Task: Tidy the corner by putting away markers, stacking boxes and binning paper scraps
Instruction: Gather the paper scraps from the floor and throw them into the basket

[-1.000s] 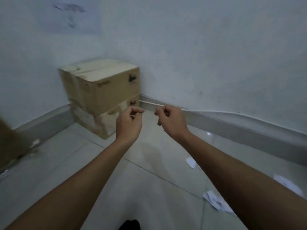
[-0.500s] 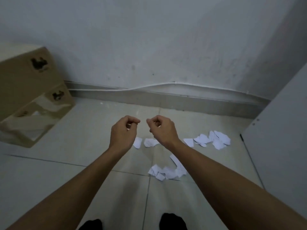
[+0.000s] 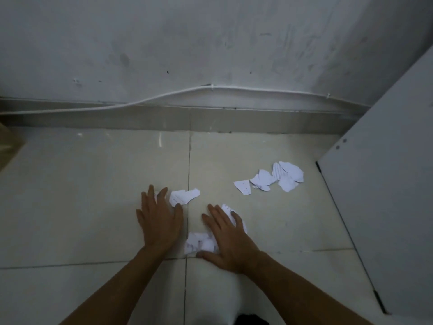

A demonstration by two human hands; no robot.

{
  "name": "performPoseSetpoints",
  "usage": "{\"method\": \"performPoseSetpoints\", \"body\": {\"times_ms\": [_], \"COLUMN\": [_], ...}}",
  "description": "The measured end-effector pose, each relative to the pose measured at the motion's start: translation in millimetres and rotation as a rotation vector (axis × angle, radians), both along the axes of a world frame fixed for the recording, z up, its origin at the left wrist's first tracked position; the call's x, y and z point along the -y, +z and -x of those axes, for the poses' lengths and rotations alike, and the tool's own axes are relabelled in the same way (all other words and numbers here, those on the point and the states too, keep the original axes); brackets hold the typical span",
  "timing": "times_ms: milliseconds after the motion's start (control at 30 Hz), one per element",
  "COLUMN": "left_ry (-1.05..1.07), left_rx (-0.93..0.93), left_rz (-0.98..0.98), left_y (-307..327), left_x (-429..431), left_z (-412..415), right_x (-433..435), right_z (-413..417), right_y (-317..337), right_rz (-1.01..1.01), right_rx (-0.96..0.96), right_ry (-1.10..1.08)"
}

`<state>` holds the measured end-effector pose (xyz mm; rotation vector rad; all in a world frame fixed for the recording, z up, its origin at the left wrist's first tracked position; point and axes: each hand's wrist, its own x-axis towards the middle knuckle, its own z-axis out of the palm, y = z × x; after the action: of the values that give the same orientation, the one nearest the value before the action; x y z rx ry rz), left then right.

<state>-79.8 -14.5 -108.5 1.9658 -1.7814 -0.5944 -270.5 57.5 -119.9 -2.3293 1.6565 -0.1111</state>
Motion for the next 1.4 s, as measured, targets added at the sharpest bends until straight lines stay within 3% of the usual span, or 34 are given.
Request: {"method": "performPoseSetpoints", "body": {"times_ms": [133,333,533,633,700,867,1067,1167,1233,1400], "left_ry": [-0.085,-0.194,-0.288,-0.359,-0.394,-0.491,-0.551,-0.54,-0.53,-0.551], "left_rx": [0.057,0.007,0.007,0.007,0.023,0.124,0.262,0.267,0.261,0.11], "left_rz": [0.019,0.038,0.067,0.098,0.102,0.073,0.074,0.079,0.095,0.124], "left_y": [-19,-25,-22,-22,-22,-18,-18,-19,-19,-28], "left_x": [-9,-3,-6,-6,-4,-2,-5,-5,-5,-2], "left_z": [5,20,41,54,64,94,101,103,103,103], "right_x": [26,67,55,44,44,62,88,90,88,67], "right_z": [6,-7,11,23,31,80,152,160,147,94], "right_y": [-10,-5,0,2,6,9,11,3,-4,-16], "right_rz": [0.101,0.182,0.094,0.026,0.077,0.323,0.102,-0.012,0.018,0.204], "right_rx": [0.036,0.342,0.359,0.58,0.68,0.449,0.122,0.057,0.095,0.49], "right_ry": [-0.072,-0.111,-0.08,-0.08,-0.218,-0.547,-0.935,-0.849,-0.718,-0.392]}}
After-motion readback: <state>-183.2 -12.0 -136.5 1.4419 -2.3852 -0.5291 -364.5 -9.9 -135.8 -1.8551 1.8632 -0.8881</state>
